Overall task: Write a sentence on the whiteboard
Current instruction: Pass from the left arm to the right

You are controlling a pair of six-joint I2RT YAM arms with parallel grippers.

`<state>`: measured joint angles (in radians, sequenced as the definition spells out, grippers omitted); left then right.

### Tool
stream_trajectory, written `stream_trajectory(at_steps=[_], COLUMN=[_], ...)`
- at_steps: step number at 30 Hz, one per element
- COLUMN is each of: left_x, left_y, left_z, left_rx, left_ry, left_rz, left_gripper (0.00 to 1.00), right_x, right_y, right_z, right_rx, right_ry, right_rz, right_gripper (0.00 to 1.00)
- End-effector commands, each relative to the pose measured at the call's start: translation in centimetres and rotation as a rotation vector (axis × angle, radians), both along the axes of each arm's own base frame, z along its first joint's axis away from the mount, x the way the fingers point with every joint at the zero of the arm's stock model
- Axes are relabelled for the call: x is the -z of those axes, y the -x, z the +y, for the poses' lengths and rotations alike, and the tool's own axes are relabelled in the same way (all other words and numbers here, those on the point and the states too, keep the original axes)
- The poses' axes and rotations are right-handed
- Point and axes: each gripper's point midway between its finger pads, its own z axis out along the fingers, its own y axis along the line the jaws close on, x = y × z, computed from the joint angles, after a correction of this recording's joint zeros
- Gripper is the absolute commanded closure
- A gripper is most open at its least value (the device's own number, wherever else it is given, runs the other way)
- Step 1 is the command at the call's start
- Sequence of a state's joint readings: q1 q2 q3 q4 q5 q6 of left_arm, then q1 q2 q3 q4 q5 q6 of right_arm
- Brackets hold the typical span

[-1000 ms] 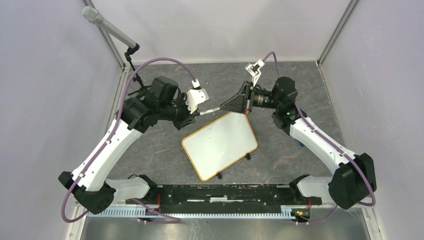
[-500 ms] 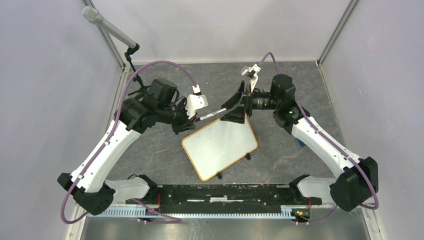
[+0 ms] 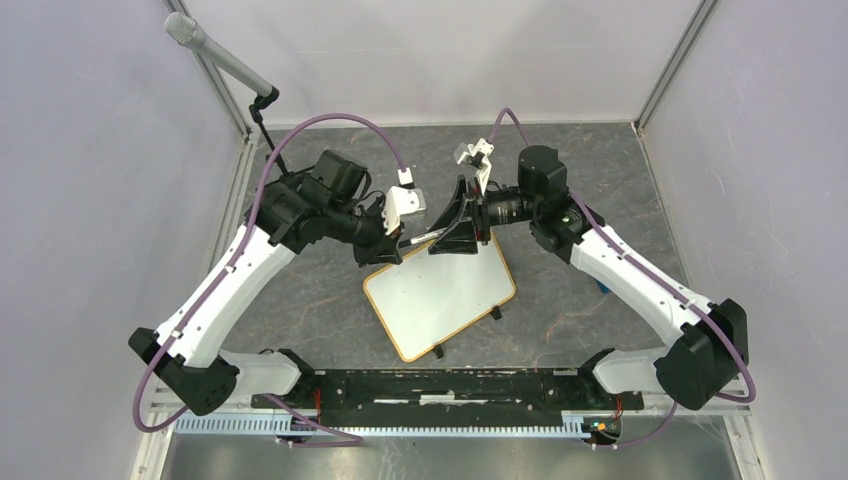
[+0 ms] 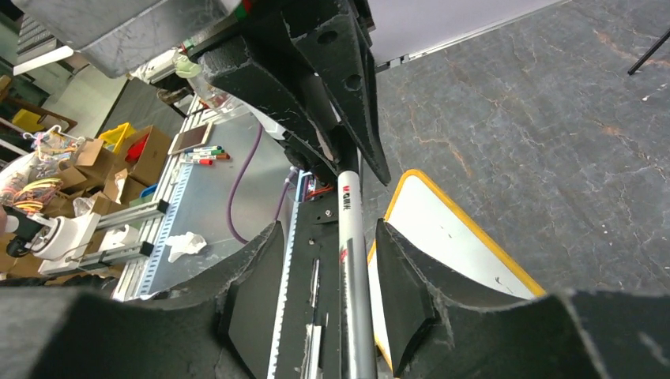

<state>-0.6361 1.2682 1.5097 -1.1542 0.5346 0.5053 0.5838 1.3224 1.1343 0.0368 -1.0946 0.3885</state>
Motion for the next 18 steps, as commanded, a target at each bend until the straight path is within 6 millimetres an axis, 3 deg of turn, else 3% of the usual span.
stream_trajectory(at_steps=[1, 14, 18], left_x=[-1.7, -1.43, -1.41], left_y=[0.06, 0.77, 0.63], left_z=[-0.8, -1.49, -1.75], left_rx=[-0.003, 0.049, 0.039], left_ry=[0.054, 0.048, 0.042], left_rz=[0.01, 0.044, 0.052], left_gripper=[0.97, 0.98, 0.98], right_x=[-1.76, -2.21, -2.31], right_y=[0.36, 0.43, 0.4], right_z=[0.27, 0.69, 0.96], right_rx=[-0.019, -0.01, -0.006], right_ry=[-0.01, -0.012, -0.01], right_rz=[-0.079, -0.104, -0.106], right_gripper=[0.49, 0.54, 0.59])
